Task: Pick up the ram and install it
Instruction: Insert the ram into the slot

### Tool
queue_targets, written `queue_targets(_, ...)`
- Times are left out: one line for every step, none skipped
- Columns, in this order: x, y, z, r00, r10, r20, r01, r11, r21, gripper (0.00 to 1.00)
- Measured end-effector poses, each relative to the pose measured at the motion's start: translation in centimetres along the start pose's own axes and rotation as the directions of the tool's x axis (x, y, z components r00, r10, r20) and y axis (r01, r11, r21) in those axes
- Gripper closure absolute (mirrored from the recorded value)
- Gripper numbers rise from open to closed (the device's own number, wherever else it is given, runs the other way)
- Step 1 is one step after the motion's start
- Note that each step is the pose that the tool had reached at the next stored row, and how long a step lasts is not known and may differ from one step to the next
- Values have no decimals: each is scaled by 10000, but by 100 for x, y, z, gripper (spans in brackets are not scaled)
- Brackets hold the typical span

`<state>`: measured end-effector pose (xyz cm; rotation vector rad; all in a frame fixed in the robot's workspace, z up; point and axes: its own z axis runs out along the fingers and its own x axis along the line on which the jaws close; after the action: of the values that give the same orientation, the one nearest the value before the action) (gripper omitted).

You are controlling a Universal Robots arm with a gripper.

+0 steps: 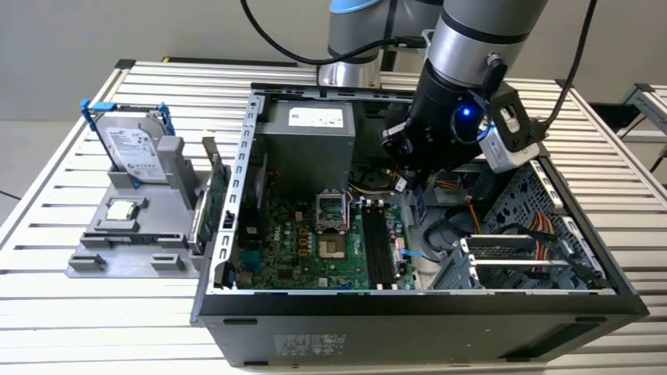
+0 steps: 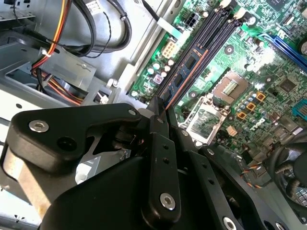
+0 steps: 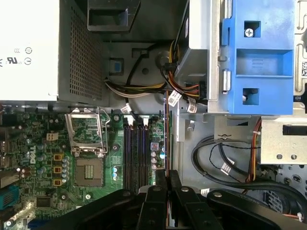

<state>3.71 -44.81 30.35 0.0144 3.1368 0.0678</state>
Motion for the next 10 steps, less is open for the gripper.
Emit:
queue_targets(0, 0, 3, 10000, 0, 0, 0, 10000, 5, 100)
queue_targets(0, 0, 6, 10000, 0, 0, 0, 10000, 9, 100)
queue_targets(0, -1, 9, 10000, 0, 0, 0, 10000, 14, 100)
queue_targets(0, -1, 12, 10000, 0, -1, 0, 10000, 16, 100)
queue_targets(0, -1, 15, 10000, 0, 0, 0, 10000, 16, 100)
queue_targets(0, -1, 17, 10000, 0, 0, 0, 10000, 16, 100)
queue_targets(0, -1, 20, 10000, 0, -1, 0, 10000, 16, 100)
queue_targets(0, -1, 22, 10000, 0, 0, 0, 10000, 17, 100)
queue_targets(0, -1, 24, 10000, 0, 0, 0, 10000, 17, 100)
queue_targets(0, -1, 27, 10000, 0, 0, 0, 10000, 18, 100)
